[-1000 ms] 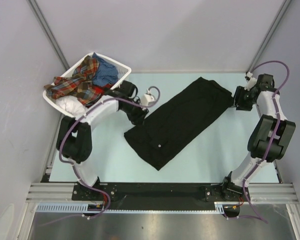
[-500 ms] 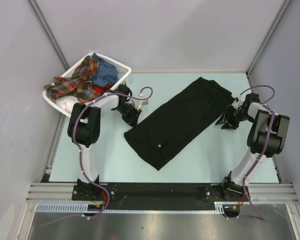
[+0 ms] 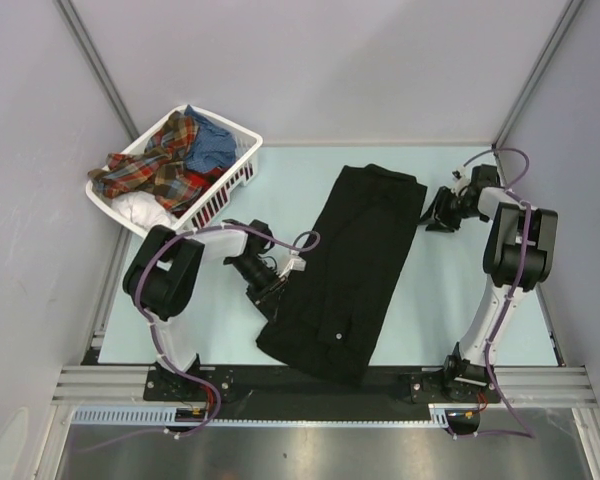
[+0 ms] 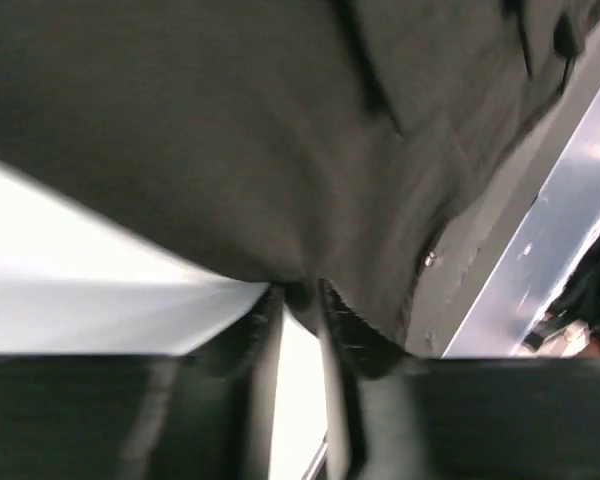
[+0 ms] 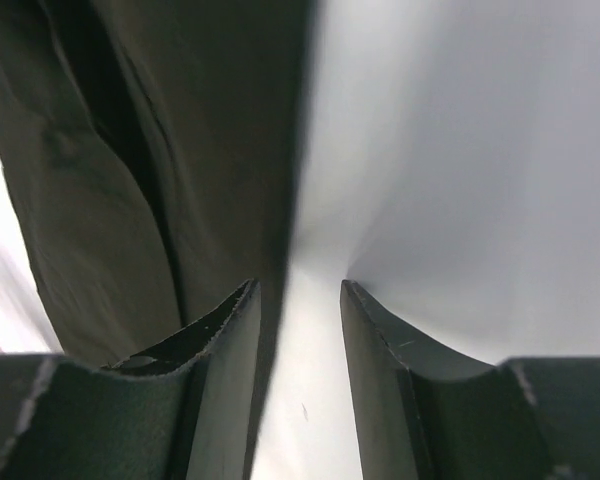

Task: Fold and stack the long sleeve shirts
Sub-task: Fold the shirt

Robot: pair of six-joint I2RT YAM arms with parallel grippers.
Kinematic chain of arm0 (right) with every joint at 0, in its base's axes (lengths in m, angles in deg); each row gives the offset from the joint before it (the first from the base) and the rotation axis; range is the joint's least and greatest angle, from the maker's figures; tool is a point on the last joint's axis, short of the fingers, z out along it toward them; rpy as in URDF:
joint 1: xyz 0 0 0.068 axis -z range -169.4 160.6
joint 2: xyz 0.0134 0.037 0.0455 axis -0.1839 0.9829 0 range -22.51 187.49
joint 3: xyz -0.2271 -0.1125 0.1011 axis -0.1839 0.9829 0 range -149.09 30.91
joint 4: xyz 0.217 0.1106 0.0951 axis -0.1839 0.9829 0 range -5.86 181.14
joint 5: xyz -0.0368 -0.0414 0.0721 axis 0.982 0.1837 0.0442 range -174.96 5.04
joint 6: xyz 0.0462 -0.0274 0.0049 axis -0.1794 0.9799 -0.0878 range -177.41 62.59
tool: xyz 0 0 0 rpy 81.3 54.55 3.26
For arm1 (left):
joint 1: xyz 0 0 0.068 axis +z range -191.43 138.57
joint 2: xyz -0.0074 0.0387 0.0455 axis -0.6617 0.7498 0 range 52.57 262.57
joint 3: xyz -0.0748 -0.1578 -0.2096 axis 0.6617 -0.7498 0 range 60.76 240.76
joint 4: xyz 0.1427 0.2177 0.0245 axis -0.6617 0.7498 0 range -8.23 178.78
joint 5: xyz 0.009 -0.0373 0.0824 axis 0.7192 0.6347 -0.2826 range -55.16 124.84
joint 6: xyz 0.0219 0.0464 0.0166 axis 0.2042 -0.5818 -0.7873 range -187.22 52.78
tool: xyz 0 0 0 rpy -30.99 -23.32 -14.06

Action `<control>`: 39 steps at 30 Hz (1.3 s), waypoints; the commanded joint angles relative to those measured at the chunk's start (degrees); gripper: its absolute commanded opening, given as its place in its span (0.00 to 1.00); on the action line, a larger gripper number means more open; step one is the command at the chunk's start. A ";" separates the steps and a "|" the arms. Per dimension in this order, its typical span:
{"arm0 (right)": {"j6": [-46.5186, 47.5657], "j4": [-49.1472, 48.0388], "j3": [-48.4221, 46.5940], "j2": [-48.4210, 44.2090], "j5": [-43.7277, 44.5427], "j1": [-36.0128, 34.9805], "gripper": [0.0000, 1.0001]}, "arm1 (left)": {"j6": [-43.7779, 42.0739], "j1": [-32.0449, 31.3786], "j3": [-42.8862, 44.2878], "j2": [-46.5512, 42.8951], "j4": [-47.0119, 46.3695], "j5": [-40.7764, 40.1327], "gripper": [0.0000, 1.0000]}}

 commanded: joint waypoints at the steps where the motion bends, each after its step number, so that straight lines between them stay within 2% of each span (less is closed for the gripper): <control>1: 0.10 -1.80 -2.47 4.83 3.51 -2.05 0.42 | -1.48 1.49 1.48 -3.40 -1.92 -1.36 0.37; 6: 0.10 -2.06 -5.72 7.11 3.51 -4.25 0.38 | 7.04 7.73 9.82 -0.68 -8.17 4.17 0.42; 9: 0.27 -2.33 -7.83 9.05 4.82 -5.83 0.24 | 11.08 7.92 12.56 0.90 -13.33 3.66 0.43; 10: 0.45 -2.33 -8.36 10.18 5.26 -6.09 0.14 | 12.32 7.92 12.82 0.99 -14.92 3.22 0.42; 13: 0.97 -2.41 -11.43 11.94 7.46 -7.94 0.00 | 18.29 7.92 12.65 2.04 -21.52 2.34 0.41; 15: 0.97 -2.85 -13.10 13.62 8.43 -9.69 0.00 | 22.95 8.01 12.04 2.66 -26.16 1.11 0.41; 21: 2.82 3.29 -28.65 20.47 11.68 -13.90 0.00 | 29.29 10.11 8.96 2.40 -33.83 1.02 0.41; 24: 3.44 7.07 -37.87 25.30 13.18 -16.02 0.00 | 30.17 10.82 10.18 4.41 -33.31 1.54 0.41; 28: 3.17 5.85 -39.83 25.31 14.14 -17.26 0.00 | 29.82 10.99 14.74 7.39 -31.12 -0.12 0.41; 29: 3.26 5.85 -40.53 25.40 14.23 -17.26 0.01 | 29.82 10.99 15.46 8.10 -30.59 -0.04 0.41; 31: 3.43 6.20 -41.15 25.31 14.41 -16.82 0.15 | 30.17 10.99 16.77 9.60 -30.76 0.66 0.43; 33: 3.70 6.20 -41.24 24.00 13.80 -16.47 0.33 | 31.74 10.73 17.13 10.04 -32.07 1.97 0.45; 36: 4.92 6.55 -40.71 21.89 12.92 -16.03 0.46 | 34.30 9.94 16.78 11.01 -34.10 3.21 0.45; 39: 7.20 7.16 -39.57 18.64 12.65 -15.77 0.55 | 36.05 8.62 16.61 12.24 -35.85 3.30 0.45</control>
